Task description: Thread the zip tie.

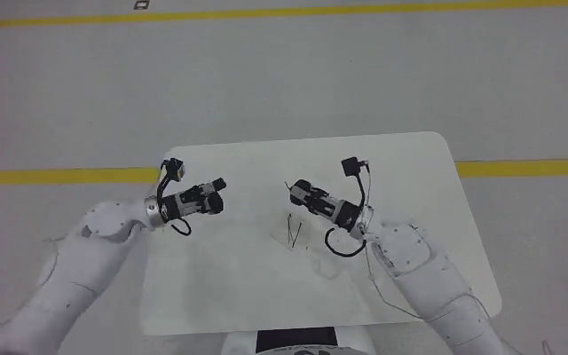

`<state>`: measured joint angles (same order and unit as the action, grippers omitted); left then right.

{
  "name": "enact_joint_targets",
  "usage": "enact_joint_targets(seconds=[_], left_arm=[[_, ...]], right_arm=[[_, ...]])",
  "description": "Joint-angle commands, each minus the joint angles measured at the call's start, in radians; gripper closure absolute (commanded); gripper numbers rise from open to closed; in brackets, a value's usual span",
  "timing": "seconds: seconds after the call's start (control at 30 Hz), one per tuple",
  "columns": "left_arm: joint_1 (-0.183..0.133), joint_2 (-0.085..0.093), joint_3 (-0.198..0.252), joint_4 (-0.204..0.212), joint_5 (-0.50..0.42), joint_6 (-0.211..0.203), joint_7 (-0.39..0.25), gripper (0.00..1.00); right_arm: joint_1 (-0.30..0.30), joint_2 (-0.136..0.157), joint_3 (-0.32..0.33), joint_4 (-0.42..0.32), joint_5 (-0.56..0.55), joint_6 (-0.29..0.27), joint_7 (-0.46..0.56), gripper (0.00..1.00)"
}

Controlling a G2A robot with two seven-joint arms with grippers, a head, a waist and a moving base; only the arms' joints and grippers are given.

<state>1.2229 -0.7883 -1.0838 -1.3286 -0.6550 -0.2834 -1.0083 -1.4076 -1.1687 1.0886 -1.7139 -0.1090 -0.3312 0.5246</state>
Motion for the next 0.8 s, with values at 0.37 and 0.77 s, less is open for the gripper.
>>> enact_joint_targets(seconds=[0.37, 0.77], left_arm=[[-0.156, -0.084, 0.156, 0.245, -0.215, -0.043, -0.297, 0.0], [-0.2, -0.125, 0.201, 0.285, -0.265, -0.057, -0.351, 0.0]], right_arm=[[0.079, -0.016, -0.088, 0.054, 0.237, -0.009, 0.195, 1.0], [0.118, -0.033, -0.121, 0.126, 0.356, -0.009, 0.271, 1.0]])
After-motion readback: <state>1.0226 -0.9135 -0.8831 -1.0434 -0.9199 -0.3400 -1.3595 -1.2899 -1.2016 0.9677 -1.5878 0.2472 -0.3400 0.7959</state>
